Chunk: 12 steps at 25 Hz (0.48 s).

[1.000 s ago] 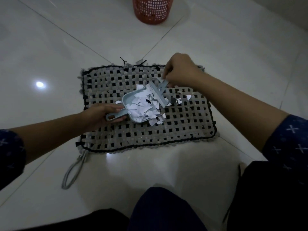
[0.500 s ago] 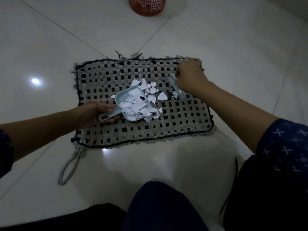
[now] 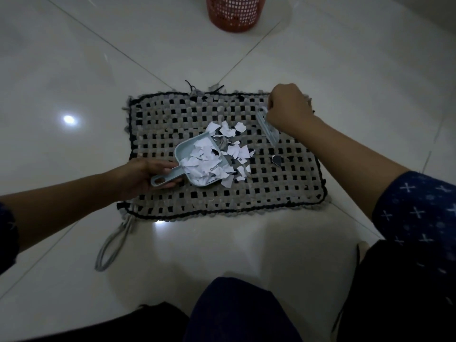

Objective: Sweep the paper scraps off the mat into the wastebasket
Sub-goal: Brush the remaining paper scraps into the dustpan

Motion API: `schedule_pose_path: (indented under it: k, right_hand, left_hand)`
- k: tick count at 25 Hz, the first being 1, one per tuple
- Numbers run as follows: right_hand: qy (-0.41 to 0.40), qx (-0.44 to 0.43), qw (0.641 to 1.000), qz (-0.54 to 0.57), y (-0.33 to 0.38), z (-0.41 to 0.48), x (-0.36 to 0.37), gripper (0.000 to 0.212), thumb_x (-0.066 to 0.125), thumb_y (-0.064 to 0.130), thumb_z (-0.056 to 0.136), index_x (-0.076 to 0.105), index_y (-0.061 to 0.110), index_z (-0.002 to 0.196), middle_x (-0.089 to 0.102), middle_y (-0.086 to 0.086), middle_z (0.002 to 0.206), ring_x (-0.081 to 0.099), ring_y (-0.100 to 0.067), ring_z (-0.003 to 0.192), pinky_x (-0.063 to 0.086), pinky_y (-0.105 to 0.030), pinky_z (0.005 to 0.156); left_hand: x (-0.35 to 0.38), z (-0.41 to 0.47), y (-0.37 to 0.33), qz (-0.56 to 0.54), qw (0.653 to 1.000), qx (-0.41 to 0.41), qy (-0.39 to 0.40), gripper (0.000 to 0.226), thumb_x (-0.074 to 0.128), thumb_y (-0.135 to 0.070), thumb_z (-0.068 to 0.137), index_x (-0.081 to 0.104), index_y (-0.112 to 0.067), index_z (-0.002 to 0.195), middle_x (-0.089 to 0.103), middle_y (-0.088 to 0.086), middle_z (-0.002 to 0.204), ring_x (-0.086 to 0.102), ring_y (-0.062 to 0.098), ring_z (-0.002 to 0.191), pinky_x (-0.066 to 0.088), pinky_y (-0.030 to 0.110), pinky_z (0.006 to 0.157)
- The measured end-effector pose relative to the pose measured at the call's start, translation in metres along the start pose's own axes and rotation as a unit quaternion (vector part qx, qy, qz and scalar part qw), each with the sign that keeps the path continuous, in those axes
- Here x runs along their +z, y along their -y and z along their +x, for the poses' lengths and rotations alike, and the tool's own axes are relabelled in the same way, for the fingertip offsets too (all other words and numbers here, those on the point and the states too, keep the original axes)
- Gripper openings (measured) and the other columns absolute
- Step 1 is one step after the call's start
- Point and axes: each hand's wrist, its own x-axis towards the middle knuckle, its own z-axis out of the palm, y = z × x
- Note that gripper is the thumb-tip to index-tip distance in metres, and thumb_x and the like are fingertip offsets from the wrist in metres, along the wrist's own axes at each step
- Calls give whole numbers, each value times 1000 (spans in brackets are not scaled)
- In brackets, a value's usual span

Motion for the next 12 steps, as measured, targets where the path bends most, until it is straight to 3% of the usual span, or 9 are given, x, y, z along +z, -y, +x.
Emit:
schedule_pose_path:
  k: [1,3,8,10,12]
  right_hand:
    - [4,-5,1000,-11,5,-3,3,28,48,-13,77,53,6,58,47,-15,54,51,-25,57,38,-32,53]
    - [13,-31,999,-22,19,-8,6,44,47,-14,77,30,14,48,27,-4,47,29,-16,45,28,-27,51]
    - [55,-82,995,-9,56,-15,17,48,50,-7,82,24,15,48,22,-4,48,21,-14,44,25,-27,49]
    - [70,-81,994,26,66,-18,19,43,53,-3,84,35,10,47,31,-11,47,31,-19,44,31,-31,49]
    - [86,-89,991,60,73,-18,21,21,54,-1,84,65,-8,68,62,-27,67,60,-35,63,55,-42,64]
  left_hand:
    - [-1,-3,3,-5,1000,1,-5,39,43,3,88,52,2,127,60,21,124,70,20,91,58,24,71]
    - [-3,-10,8,-16,1000,-2,-16,38,42,4,88,53,1,124,61,20,120,72,17,82,58,23,67]
    - [-3,-21,9,-32,999,-3,-25,31,41,5,89,59,-2,113,74,8,96,72,16,80,58,24,69]
    - [-2,-22,7,-35,999,-1,-26,30,41,4,89,60,-2,111,74,9,97,72,16,81,58,24,70]
    - [-2,-24,7,-37,999,1,-23,30,41,4,89,60,-2,111,73,10,98,72,17,81,58,23,67]
